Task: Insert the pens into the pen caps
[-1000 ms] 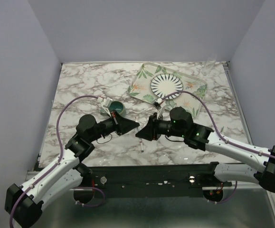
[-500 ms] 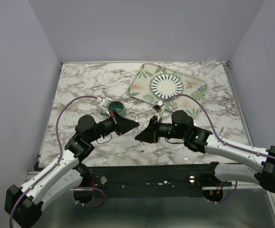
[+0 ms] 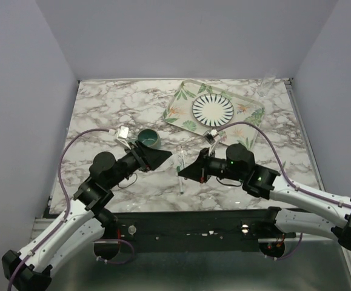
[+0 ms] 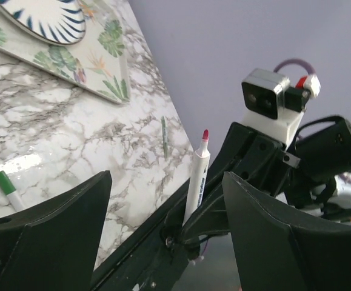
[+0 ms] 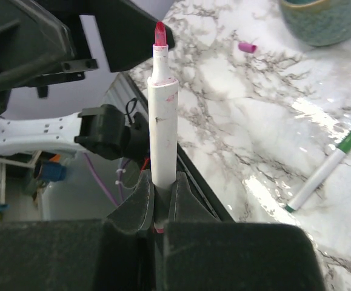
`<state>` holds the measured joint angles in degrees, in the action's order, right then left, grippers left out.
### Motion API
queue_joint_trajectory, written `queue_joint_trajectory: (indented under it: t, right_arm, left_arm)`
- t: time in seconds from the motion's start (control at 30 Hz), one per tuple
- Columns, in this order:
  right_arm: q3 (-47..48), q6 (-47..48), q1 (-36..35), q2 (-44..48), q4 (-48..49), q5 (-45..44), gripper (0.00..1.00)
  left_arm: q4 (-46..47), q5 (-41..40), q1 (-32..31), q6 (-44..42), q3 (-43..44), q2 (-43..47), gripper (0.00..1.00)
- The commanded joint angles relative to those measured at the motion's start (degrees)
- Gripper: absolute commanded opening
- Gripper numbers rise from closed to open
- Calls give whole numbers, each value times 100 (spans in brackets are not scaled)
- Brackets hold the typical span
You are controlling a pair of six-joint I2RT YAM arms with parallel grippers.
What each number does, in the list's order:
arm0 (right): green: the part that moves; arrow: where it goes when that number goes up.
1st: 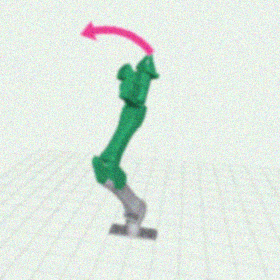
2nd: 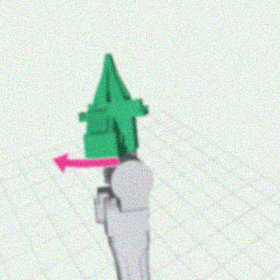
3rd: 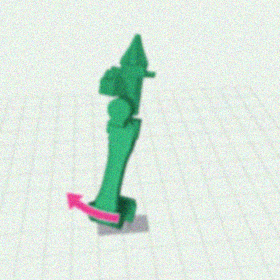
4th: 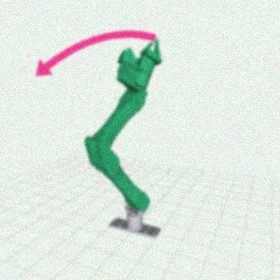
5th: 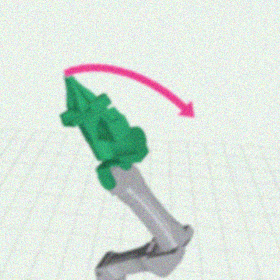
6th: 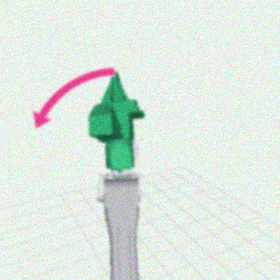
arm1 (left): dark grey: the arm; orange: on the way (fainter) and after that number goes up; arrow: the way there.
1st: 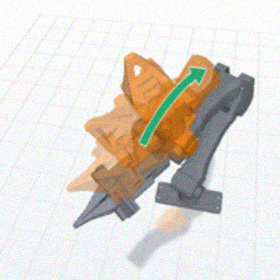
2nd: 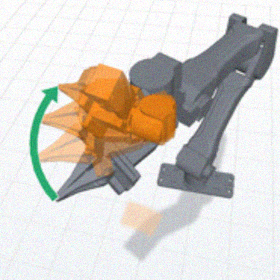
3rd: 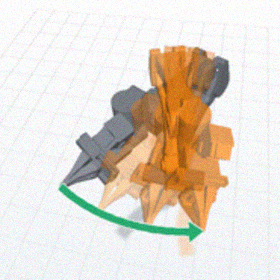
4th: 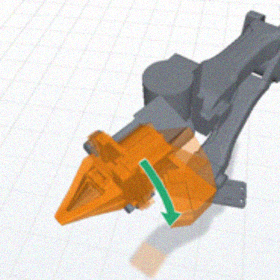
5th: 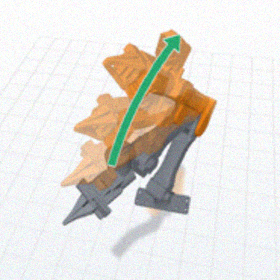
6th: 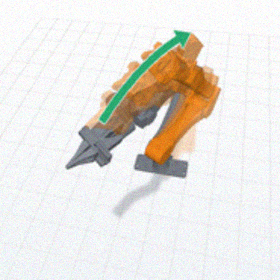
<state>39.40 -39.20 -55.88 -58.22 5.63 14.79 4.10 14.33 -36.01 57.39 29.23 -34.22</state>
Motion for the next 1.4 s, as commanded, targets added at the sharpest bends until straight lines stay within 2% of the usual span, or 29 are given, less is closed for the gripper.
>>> queue_joint_trajectory:
  t: [0.0, 0.07, 0.1, 0.13, 0.17, 0.2, 0.23, 0.3, 0.43, 0.53, 0.6, 0.67, 0.77, 0.83, 0.93, 1.1, 1.17, 1.23, 1.37]
  right_arm:
    - [112, 26, -20, 231, -738, -872, 1]
    - [77, 26, -11, 319, -800, -995, 1]
    - [51, 26, -11, 415, -826, -1021, 1]
    - [16, 26, -11, 460, -853, -1091, 1]
    - [-11, 61, -11, 521, -931, -1118, 1]
    - [-20, 70, -11, 635, -967, -1144, 1]
    - [-55, 88, -11, 706, -1011, -1214, 1]
    - [-99, 123, -20, 855, -1134, -1285, 1]
    - [-222, 193, -11, 1356, -1353, -1443, 1]
    - [-318, 237, -11, 1769, -1512, -1680, 1]
    - [-423, 255, -11, 2033, -1556, -1707, 1]
    - [-512, 264, -11, 2173, -1547, -1734, 1]
    - [-626, 281, -11, 2306, -1477, -1707, 1]
    - [-687, 290, -11, 2306, -1433, -1646, 1]
    - [-697, 325, -11, 2219, -1398, -1558, 1]
    - [-644, 439, -20, 2157, -1371, -1540, 1]
    - [-626, 457, -11, 2174, -1371, -1540, 1]
    - [-609, 466, -11, 2192, -1363, -1549, 1]
    - [-617, 466, -11, 2183, -1345, -1610, 1]
  left_arm:
    - [-1364, -1798, 32, 459, 275, 354, 81]
    - [-1909, -2282, 33, 169, 617, 302, 81]
    - [-2896, -2842, 33, 481, 749, 258, 80]
    - [-3471, -3901, 41, 963, 1003, 205, 78]
    - [-3964, -4303, 41, 1890, 1084, 100, 68]
    - [-4674, -4533, 76, 2238, 1145, 30, 66]
    - [-4986, -4822, 94, 2642, 1268, -49, 66]
    - [-5644, -4887, 164, 3485, 1400, -357, 66]
    - [-6184, -4633, 470, 4508, 1437, -832, 65]
    - [-6123, -4132, 1032, 5079, 1034, -850, 59]
    - [-5521, -3764, 1367, 5002, 769, -745, 56]
    - [-5297, -3674, 1674, 4861, 592, -892, 54]
    - [-5594, -3622, 1886, 5027, 855, -1610, 54]
    - [-5596, -3307, 1992, 5081, 943, -1947, 53]
    - [-5184, -2919, 2142, 5256, 804, -2343, 50]
    - [-4603, -3137, 2186, 5380, 715, -2668, 50]
    - [-4602, -3234, 2238, 5327, 820, -2957, 50]
    - [-4182, -3226, 2335, 4987, 821, -3160, 50]
    - [-4066, -2971, 2467, 4949, 847, -3714, 50]
